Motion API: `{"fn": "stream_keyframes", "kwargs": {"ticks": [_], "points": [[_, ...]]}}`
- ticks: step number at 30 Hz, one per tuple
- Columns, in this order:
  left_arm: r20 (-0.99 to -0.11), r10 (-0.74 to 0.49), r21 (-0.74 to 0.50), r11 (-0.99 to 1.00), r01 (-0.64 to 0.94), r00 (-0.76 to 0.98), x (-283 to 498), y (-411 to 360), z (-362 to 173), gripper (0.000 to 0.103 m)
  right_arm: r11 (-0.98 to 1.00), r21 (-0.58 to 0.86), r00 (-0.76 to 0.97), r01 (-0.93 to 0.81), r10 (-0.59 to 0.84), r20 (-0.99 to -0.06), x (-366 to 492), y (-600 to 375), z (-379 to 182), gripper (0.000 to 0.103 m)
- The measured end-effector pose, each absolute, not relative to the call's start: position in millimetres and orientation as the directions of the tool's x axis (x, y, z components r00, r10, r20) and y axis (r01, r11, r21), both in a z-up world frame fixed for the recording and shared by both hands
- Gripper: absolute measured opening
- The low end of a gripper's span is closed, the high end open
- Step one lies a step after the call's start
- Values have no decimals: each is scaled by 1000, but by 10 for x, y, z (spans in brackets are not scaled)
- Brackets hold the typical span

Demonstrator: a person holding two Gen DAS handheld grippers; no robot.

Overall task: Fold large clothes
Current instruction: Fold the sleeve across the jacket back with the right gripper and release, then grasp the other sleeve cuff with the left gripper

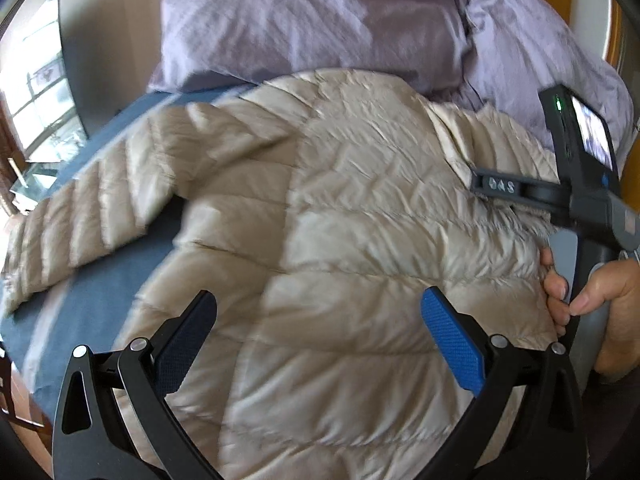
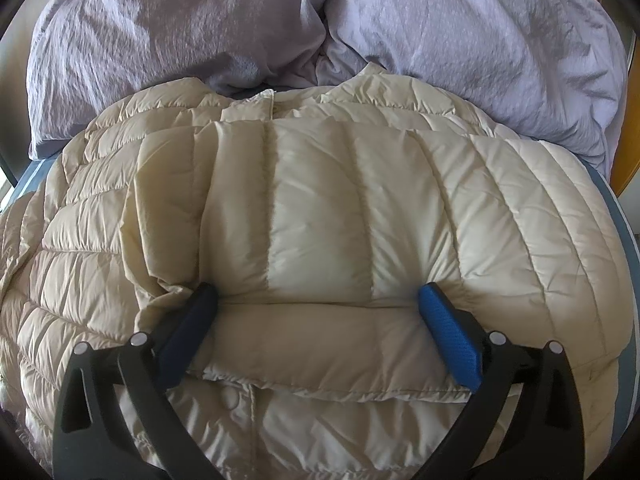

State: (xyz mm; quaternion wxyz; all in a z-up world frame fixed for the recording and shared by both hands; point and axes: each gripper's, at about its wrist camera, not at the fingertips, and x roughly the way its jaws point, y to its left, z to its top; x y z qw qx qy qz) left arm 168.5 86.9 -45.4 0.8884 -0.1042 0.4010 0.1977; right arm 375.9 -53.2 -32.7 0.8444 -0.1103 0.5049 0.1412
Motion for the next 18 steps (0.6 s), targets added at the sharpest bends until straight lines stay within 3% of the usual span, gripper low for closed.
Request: {"fn": "stream_keyframes", "kwargs": {"ticks": [18], "points": [[-729, 508, 35, 698, -716, 459, 760, 2296, -194, 102, 938, -38, 451, -346, 130, -883, 3759, -543, -323, 101]]}}
